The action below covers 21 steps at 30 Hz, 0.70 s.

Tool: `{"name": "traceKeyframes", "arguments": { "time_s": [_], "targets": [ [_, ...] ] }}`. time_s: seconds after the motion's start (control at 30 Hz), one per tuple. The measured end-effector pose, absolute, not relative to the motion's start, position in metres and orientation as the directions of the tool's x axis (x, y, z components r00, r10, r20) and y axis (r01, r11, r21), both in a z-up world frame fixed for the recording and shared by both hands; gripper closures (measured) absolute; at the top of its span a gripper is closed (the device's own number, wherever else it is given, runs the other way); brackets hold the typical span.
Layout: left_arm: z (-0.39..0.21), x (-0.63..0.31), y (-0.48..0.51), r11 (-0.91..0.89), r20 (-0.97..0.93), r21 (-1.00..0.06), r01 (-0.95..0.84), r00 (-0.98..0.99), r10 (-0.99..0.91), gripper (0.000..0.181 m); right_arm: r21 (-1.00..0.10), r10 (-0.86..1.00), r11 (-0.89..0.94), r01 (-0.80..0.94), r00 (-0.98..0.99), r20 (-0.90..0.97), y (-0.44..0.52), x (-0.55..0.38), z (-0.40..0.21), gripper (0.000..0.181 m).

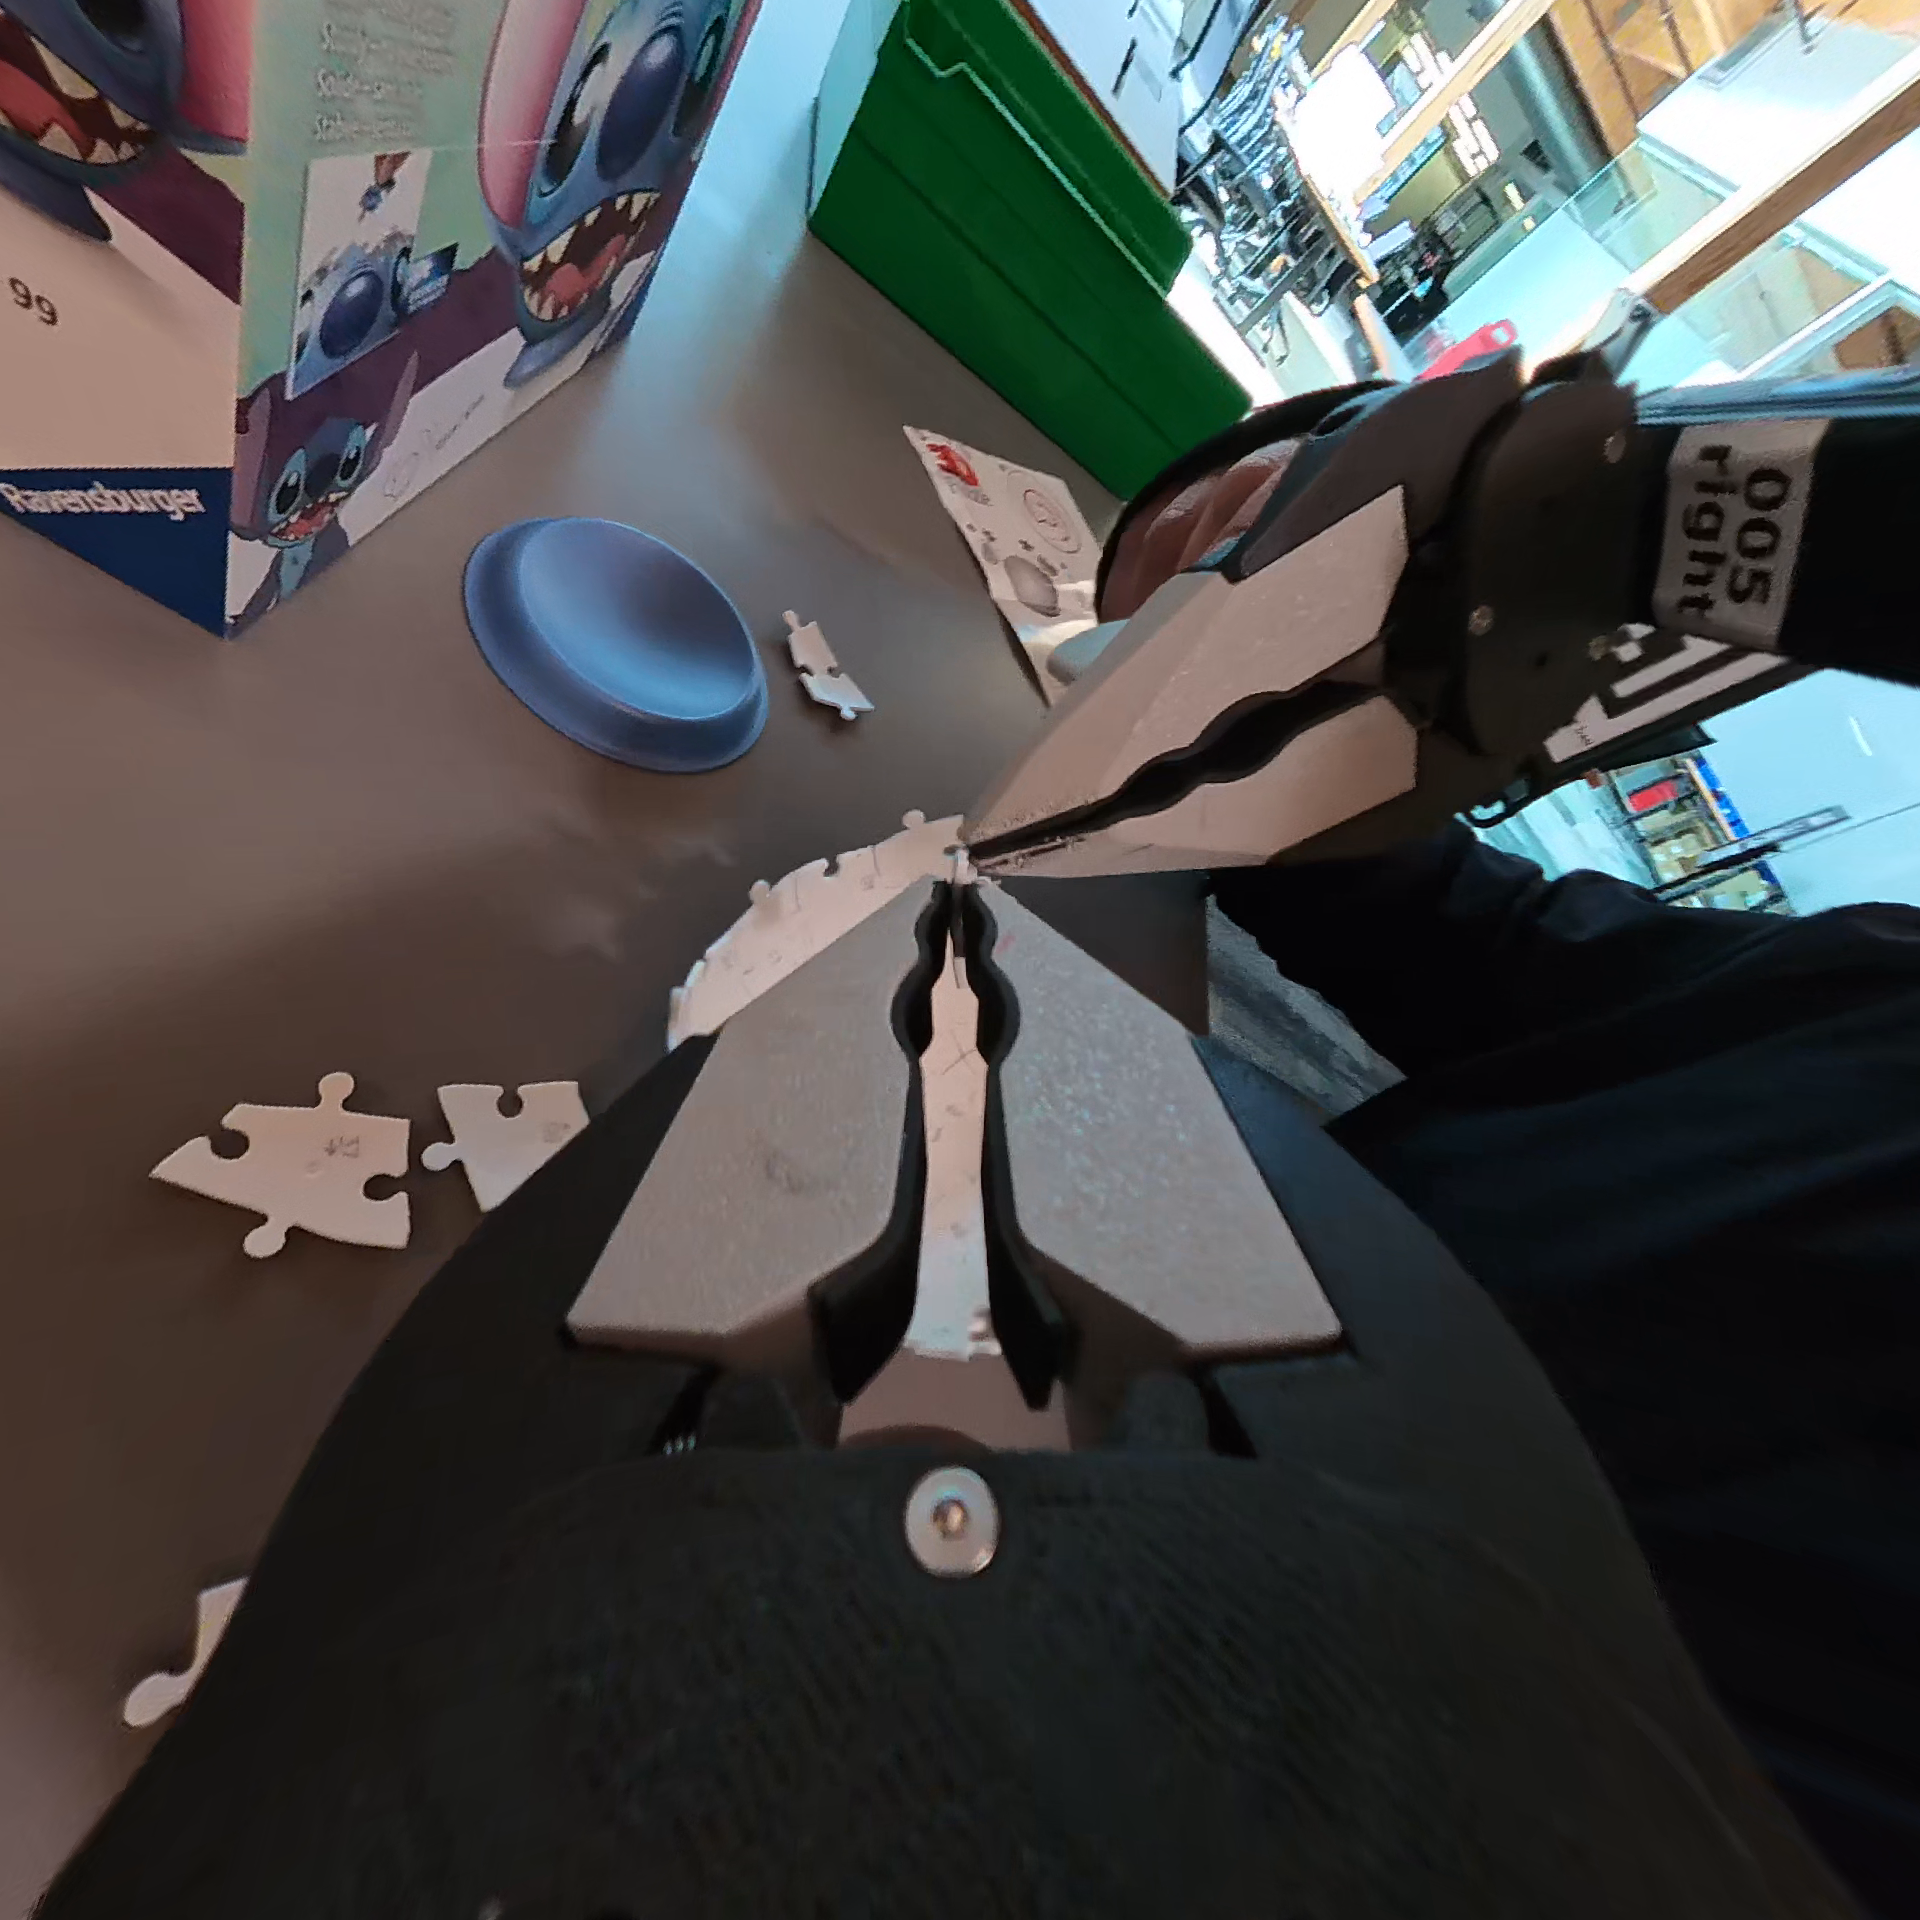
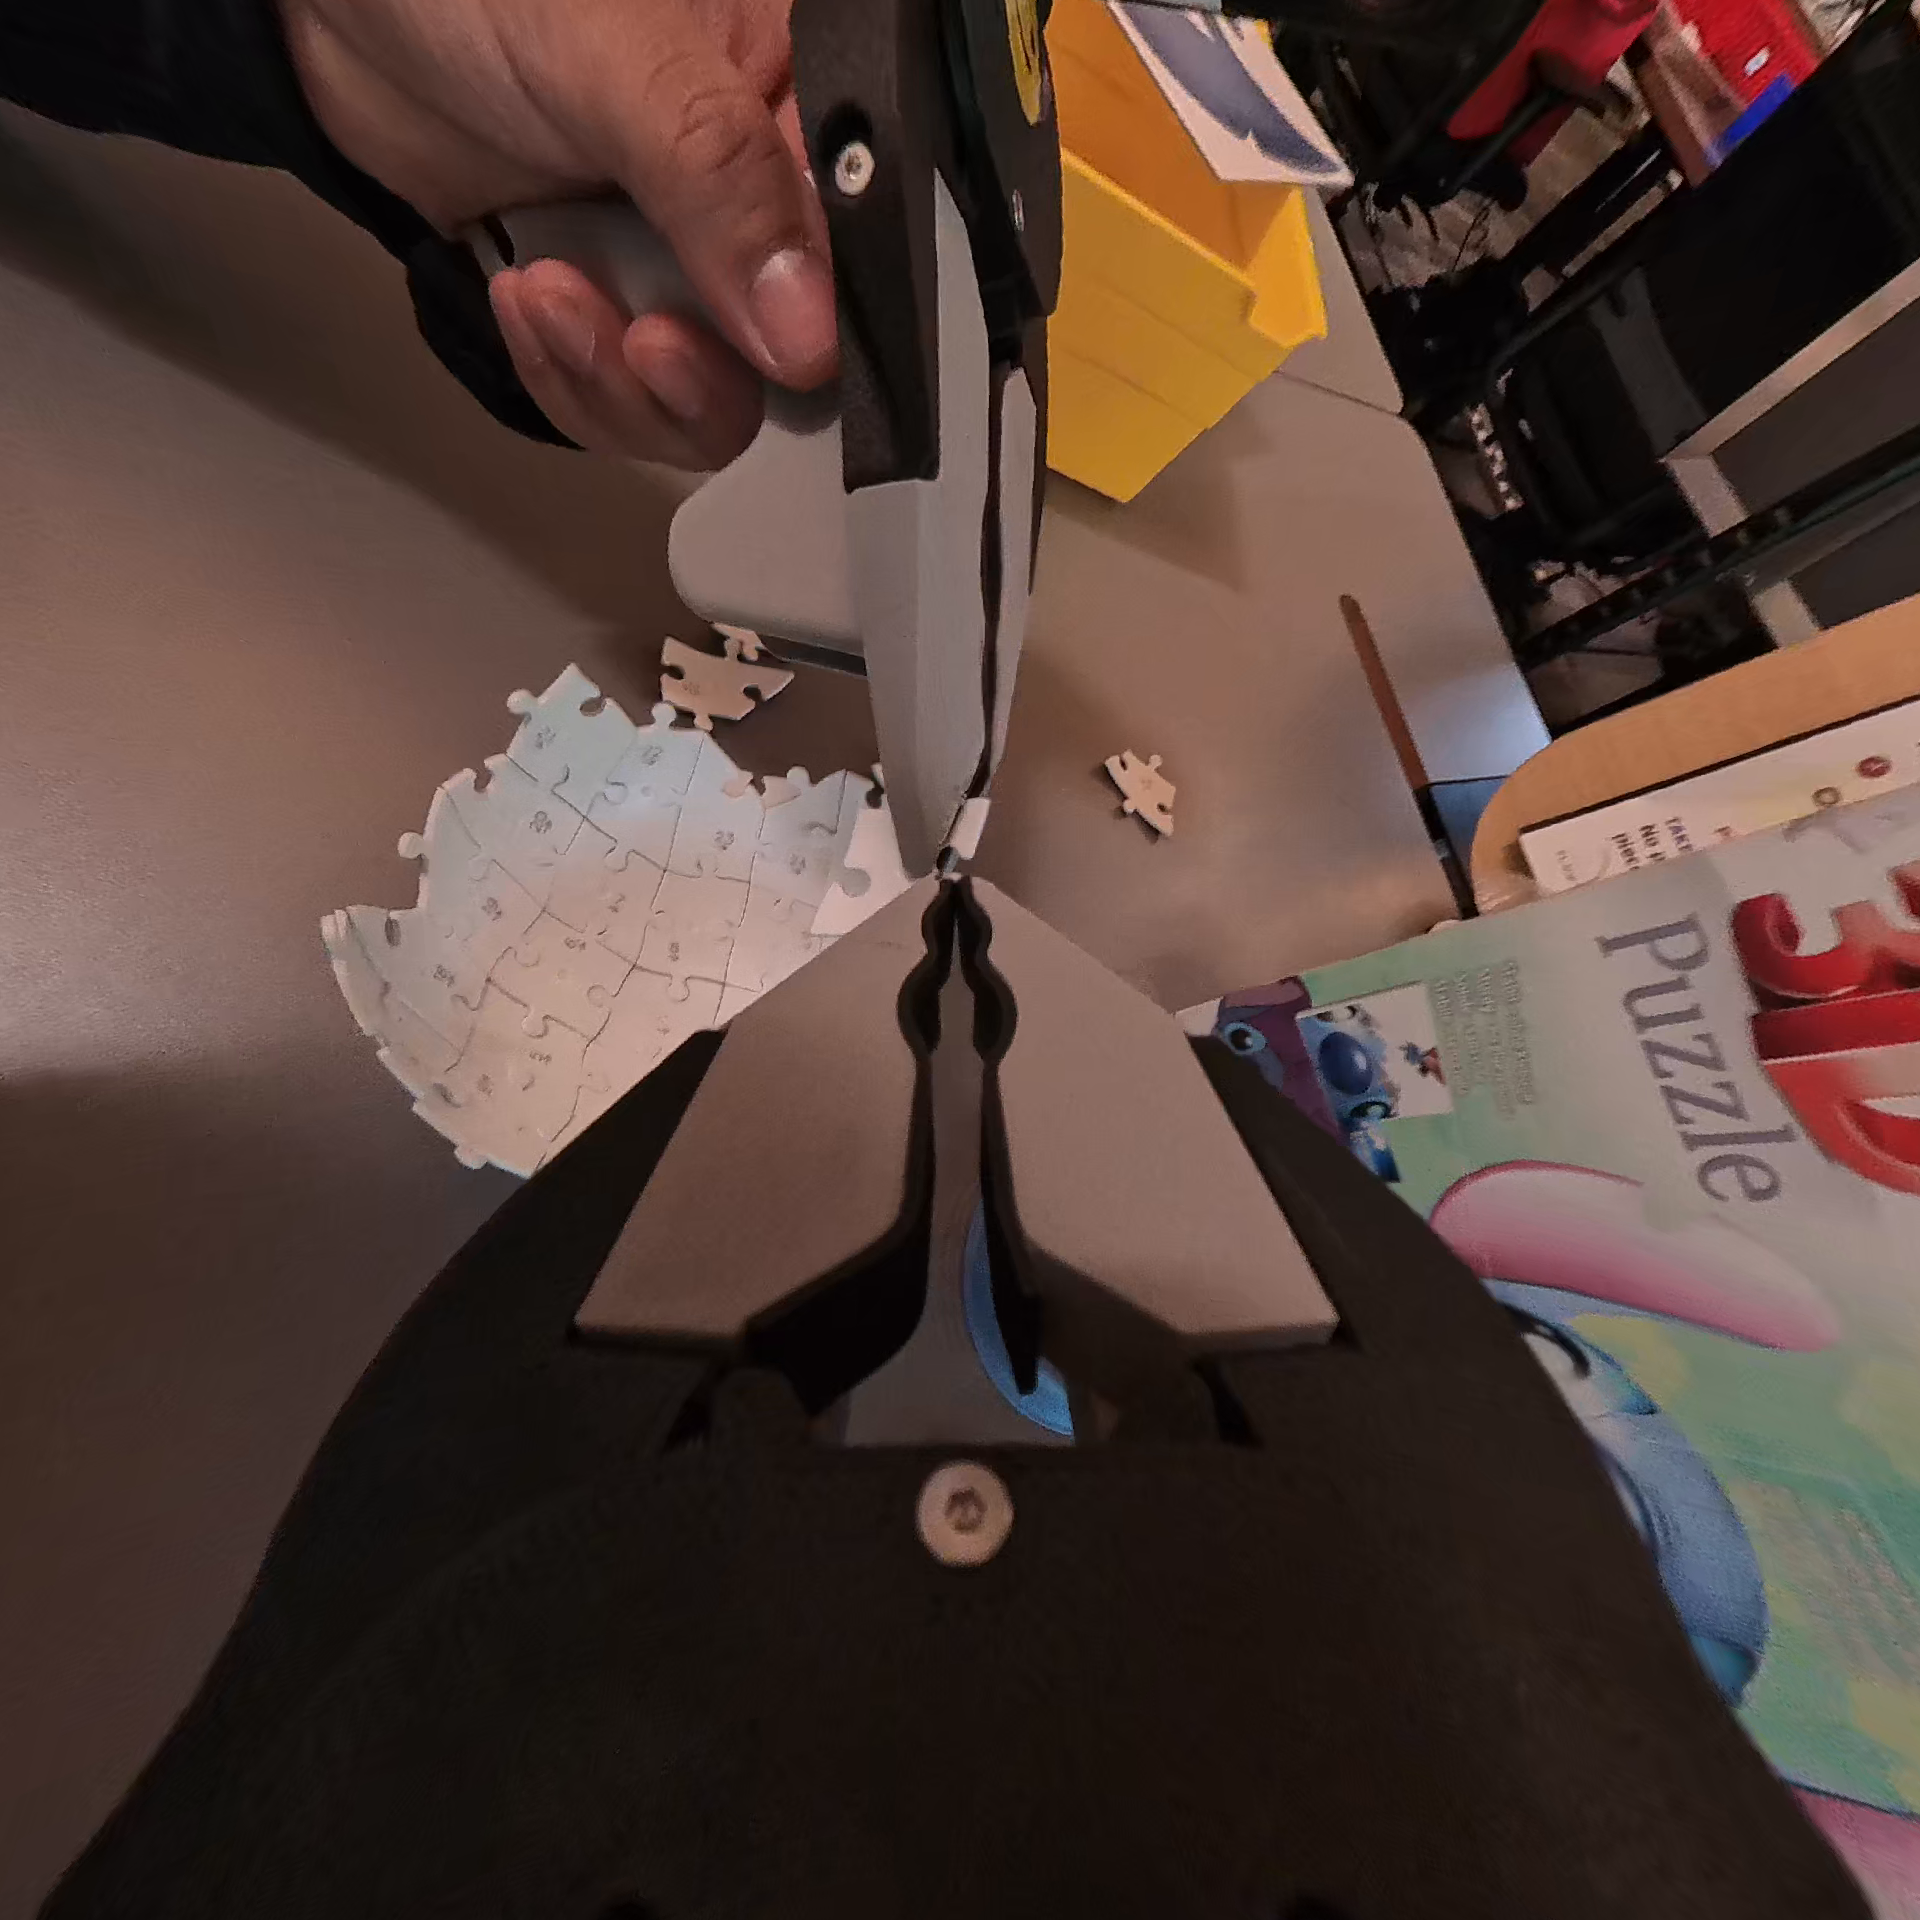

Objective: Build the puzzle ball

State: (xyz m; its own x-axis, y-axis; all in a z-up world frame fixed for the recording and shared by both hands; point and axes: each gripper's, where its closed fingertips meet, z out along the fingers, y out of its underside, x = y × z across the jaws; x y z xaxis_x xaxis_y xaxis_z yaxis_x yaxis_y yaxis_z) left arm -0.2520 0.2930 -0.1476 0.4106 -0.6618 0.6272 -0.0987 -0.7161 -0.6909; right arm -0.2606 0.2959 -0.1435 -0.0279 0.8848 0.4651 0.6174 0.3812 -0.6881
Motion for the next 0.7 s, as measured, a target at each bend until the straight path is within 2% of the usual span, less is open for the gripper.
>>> {"name": "traceKeyframes", "arguments": {
  "time_s": [0.1, 0.27, 0.33, 0.57, 0.7],
  "targets": [
    [-0.149, -0.251, 0.291, -0.707, 0.614, -0.697, -0.123, 0.407, -0.676, 0.181, -0.743, 0.924, 0.306, 0.595, 0.002, 0.382, 0.300, -0.255, -0.144, 0.179],
    [-0.133, -0.254, 0.293, -0.683, 0.615, -0.727, -0.076, 0.370, -0.696, 0.181, -0.834, 0.998, -0.006, 0.552, 0.050, 0.026, 0.304, -0.243, -0.144, 0.161],
    [-0.131, -0.255, 0.294, -0.678, 0.612, -0.732, -0.068, 0.372, -0.698, 0.181, -0.834, 0.995, -0.103, 0.543, 0.049, -0.091, 0.303, -0.243, -0.146, 0.163],
    [-0.138, -0.250, 0.292, -0.657, 0.572, -0.745, -0.114, 0.398, -0.718, 0.181, -0.840, 0.936, -0.264, 0.474, -0.085, -0.342, 0.286, -0.256, -0.133, 0.165],
    [-0.135, -0.250, 0.292, -0.641, 0.551, -0.758, -0.123, 0.406, -0.729, 0.181, -0.805, 0.907, -0.309, 0.507, -0.097, -0.409, 0.289, -0.261, -0.141, 0.177]
  ]
}}
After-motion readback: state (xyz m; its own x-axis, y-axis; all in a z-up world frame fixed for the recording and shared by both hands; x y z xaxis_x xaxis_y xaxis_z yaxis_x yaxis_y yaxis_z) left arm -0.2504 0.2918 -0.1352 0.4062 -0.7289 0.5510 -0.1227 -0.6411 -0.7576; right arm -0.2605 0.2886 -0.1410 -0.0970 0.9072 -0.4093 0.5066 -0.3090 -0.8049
